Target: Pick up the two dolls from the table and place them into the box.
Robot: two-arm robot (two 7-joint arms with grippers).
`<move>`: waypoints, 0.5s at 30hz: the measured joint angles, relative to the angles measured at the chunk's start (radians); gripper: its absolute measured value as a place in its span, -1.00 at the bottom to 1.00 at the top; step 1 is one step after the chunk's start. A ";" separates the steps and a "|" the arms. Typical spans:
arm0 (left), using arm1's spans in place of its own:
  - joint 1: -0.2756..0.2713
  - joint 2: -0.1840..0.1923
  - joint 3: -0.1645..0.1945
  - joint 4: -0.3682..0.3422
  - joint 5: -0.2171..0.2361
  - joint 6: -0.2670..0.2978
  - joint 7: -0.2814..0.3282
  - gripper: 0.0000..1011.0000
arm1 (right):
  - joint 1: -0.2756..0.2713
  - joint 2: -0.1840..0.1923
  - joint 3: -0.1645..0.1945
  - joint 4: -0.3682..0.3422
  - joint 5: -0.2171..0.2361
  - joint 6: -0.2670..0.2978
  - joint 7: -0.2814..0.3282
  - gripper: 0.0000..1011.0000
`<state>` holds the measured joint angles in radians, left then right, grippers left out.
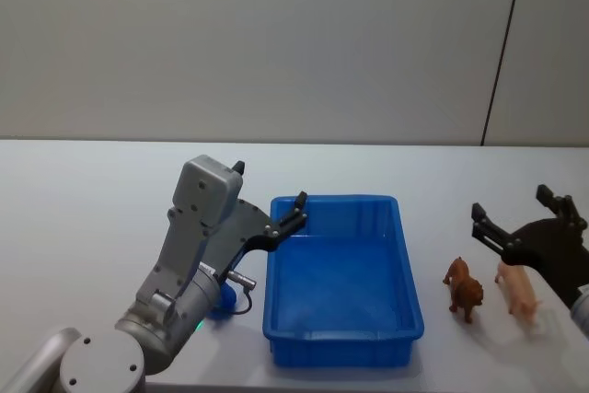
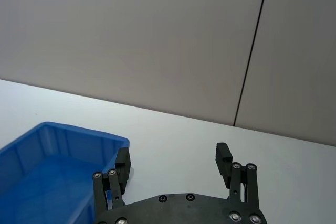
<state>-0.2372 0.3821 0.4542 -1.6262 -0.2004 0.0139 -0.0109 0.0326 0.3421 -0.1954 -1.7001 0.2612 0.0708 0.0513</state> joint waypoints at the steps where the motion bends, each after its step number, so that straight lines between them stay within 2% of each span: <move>1: 0.000 0.000 0.000 0.000 0.000 0.000 0.000 0.98 | 0.000 0.001 0.002 0.002 -0.001 0.001 -0.002 0.98; 8: 0.000 0.000 0.000 0.000 0.000 0.000 0.000 0.98 | 0.001 0.014 0.016 0.019 -0.021 0.016 -0.023 0.98; 15: 0.000 0.000 0.000 0.000 0.000 0.000 0.000 0.98 | -0.005 0.029 0.029 0.032 -0.048 0.057 -0.040 0.98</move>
<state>-0.2371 0.3821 0.4542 -1.6262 -0.2004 0.0139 -0.0109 0.0275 0.3711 -0.1668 -1.6681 0.2128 0.1274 0.0109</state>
